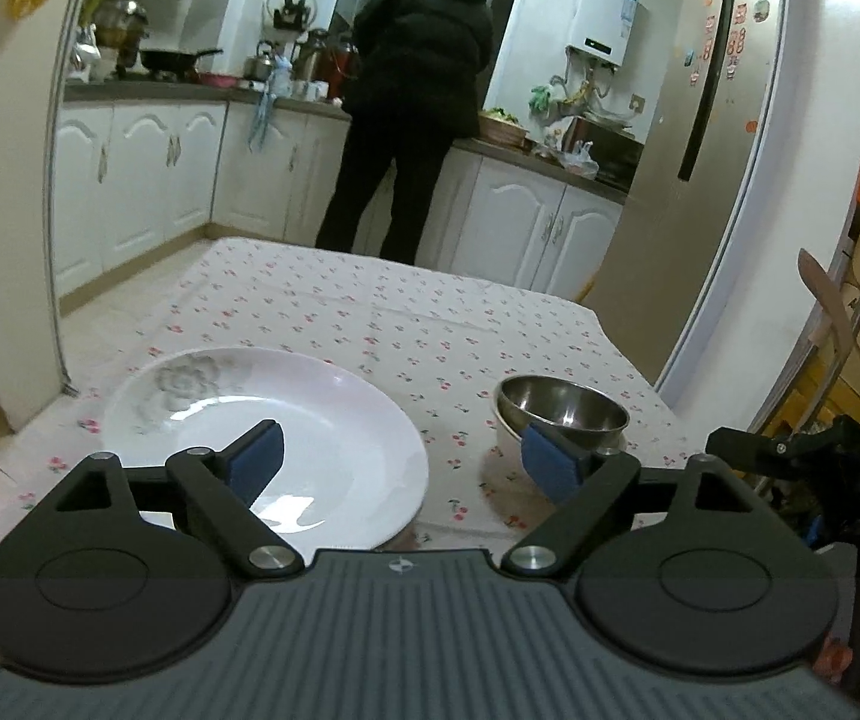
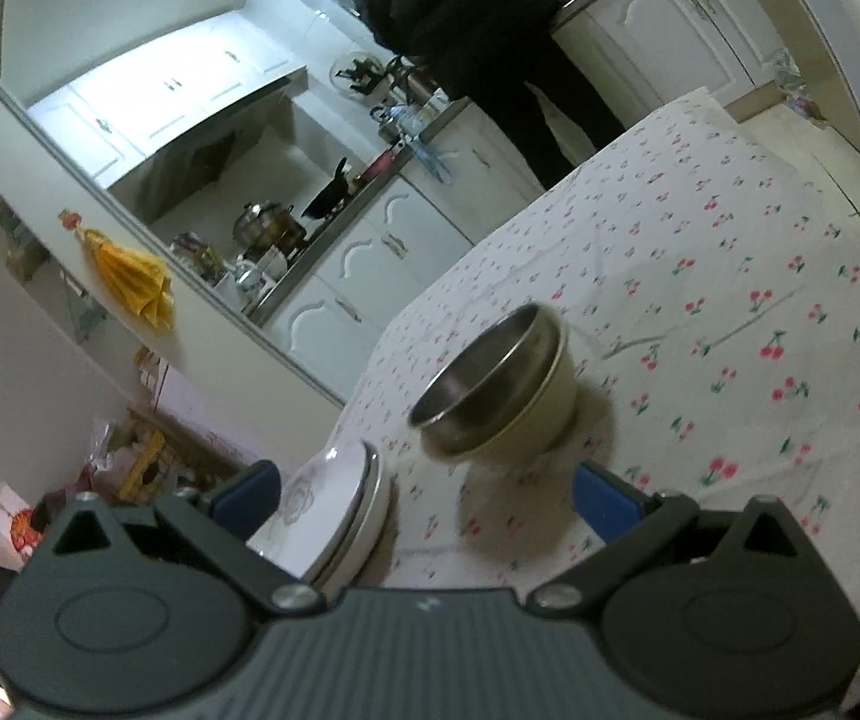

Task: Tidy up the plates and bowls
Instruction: 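Lower the steel bowl into the nested cream bowls and open the left gripper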

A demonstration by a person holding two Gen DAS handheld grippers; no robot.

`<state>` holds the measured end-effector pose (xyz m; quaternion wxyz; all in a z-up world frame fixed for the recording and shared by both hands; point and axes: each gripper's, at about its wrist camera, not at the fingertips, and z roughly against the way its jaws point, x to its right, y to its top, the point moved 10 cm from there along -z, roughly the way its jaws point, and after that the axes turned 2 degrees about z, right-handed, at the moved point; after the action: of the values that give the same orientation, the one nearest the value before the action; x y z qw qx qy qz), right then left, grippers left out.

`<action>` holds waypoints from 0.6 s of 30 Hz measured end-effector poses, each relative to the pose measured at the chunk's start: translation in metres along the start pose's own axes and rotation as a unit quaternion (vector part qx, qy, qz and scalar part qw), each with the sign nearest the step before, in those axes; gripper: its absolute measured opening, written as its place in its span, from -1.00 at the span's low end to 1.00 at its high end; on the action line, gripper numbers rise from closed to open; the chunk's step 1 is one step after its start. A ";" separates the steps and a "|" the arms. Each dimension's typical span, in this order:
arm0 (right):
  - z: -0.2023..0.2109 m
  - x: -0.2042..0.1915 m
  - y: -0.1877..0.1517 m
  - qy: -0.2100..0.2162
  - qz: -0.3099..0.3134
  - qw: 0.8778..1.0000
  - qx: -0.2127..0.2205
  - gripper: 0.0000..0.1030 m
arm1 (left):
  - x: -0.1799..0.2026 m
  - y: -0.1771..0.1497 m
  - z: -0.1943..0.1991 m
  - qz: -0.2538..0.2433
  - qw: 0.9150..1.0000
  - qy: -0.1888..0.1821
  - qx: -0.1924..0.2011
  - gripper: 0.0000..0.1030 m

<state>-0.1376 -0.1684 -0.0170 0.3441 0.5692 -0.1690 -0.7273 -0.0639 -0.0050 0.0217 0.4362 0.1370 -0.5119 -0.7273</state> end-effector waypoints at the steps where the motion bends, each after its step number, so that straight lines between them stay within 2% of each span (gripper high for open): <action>1: 0.001 -0.003 -0.003 0.000 0.001 1.000 -0.003 0.99 | 0.001 0.000 0.005 -0.004 1.000 0.002 0.000 1.00; 9: 0.014 -0.006 -0.009 -0.025 -0.029 0.999 -0.013 0.99 | 0.011 0.002 0.019 -0.009 1.000 -0.007 -0.029 1.00; 11: 0.019 -0.006 -0.007 -0.022 -0.039 0.999 -0.008 0.99 | 0.014 0.001 0.017 -0.008 0.999 -0.020 -0.049 1.00; 14: 0.021 -0.004 -0.001 -0.026 -0.054 0.998 -0.003 0.99 | 0.024 0.005 0.014 -0.002 0.997 -0.050 -0.056 1.00; 18: 0.019 -0.004 0.009 -0.032 -0.057 0.998 0.005 0.99 | 0.025 0.008 0.000 0.015 0.996 -0.061 -0.066 1.00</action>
<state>-0.1525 -0.1750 -0.0028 0.2939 0.5560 -0.1513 -0.7627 -0.0742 -0.0251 0.0349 0.4232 0.0555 -0.4902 -0.7599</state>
